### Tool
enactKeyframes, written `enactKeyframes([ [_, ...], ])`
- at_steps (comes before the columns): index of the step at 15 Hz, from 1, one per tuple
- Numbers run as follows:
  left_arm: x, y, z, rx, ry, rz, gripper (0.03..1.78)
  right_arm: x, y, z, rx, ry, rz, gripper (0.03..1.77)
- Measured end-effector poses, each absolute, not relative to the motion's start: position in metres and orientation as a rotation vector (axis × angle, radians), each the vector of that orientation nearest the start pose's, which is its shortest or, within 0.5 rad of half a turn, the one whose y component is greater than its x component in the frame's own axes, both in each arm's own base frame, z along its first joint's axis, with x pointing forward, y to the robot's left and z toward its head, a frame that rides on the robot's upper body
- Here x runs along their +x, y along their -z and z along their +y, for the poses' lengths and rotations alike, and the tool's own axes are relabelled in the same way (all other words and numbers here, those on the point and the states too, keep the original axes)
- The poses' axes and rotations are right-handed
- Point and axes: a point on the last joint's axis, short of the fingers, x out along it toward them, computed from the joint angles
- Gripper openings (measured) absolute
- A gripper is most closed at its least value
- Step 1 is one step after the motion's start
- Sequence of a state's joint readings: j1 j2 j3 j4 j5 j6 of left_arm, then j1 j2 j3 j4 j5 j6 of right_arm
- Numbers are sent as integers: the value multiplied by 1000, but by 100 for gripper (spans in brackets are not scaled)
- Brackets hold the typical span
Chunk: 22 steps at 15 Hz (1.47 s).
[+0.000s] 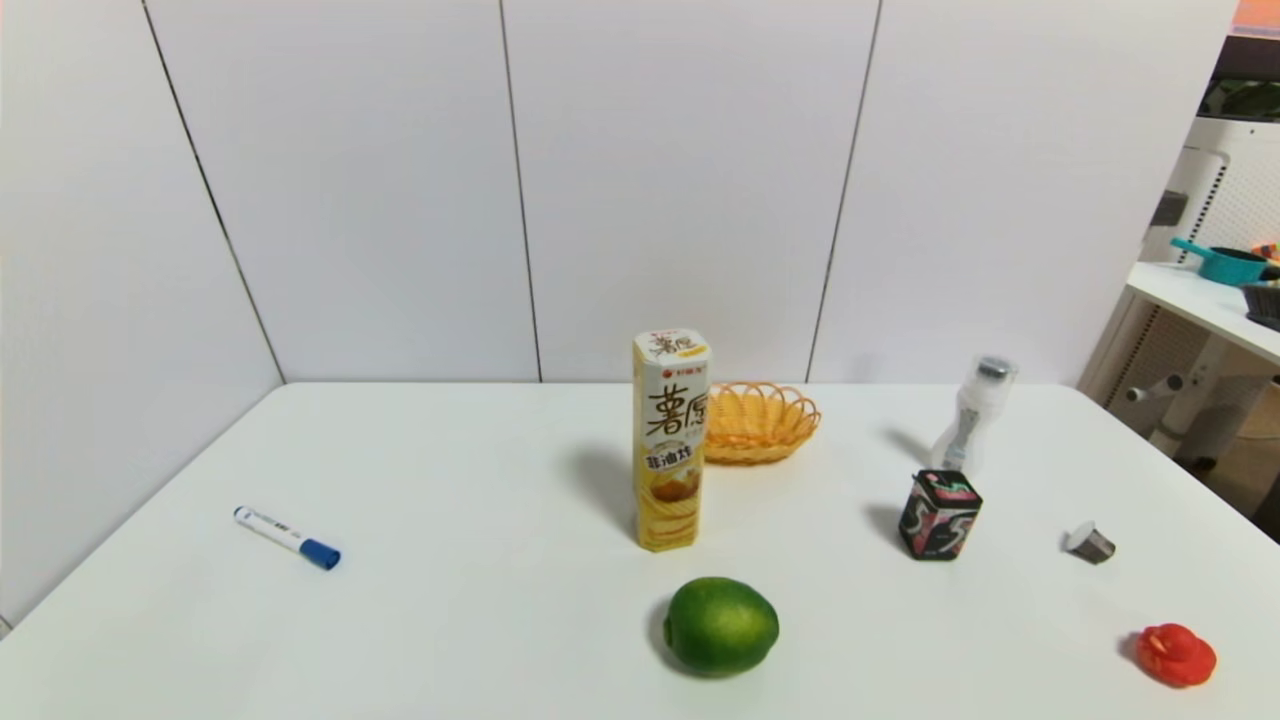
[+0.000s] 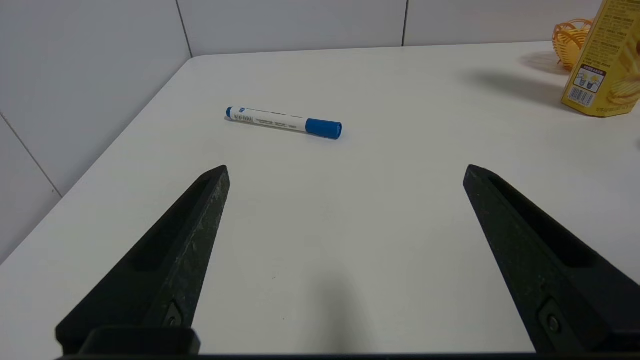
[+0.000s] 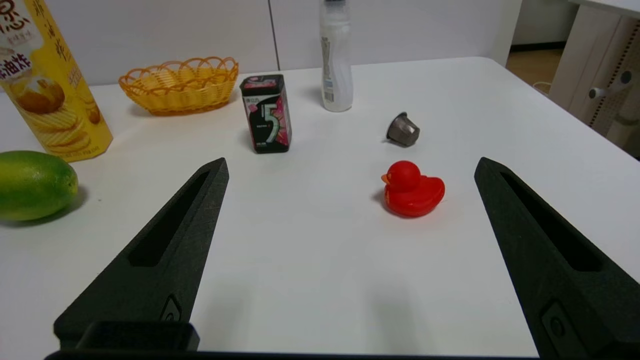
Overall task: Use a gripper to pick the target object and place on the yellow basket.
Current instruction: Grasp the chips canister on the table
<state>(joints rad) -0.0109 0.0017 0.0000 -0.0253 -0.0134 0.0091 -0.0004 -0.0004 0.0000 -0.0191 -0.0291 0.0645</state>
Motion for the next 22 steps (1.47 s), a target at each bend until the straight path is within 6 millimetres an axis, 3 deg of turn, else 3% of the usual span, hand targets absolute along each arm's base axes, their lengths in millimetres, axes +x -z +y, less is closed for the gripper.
enactKeyframes([
  [3, -23, -78, 0, 9, 24, -24, 169, -21, -79, -1, 56, 26, 18, 170],
  [5, -23, -78, 0, 9, 24, -24, 169, -24, -101, 0, 46, 15, -21, 170],
  [7, -23, -78, 0, 9, 24, -24, 169, -25, -134, 0, 35, -7, -59, 170],
  [9, -23, -78, 0, 9, 24, -24, 169, -24, -179, 1, 28, -40, -111, 170],
  [12, -23, -78, 0, 9, 24, -24, 169, -8, -245, 2, 22, -91, -148, 170],
  [15, -23, -78, 0, 9, 24, -24, 169, 33, -301, 4, -5, -156, -141, 170],
  [18, -23, -78, 0, 9, 23, -24, 169, 92, -342, 14, -28, -288, -113, 170],
  [22, -23, -78, 0, 9, 23, -24, 169, 180, -373, 60, -26, -505, -70, 170],
])
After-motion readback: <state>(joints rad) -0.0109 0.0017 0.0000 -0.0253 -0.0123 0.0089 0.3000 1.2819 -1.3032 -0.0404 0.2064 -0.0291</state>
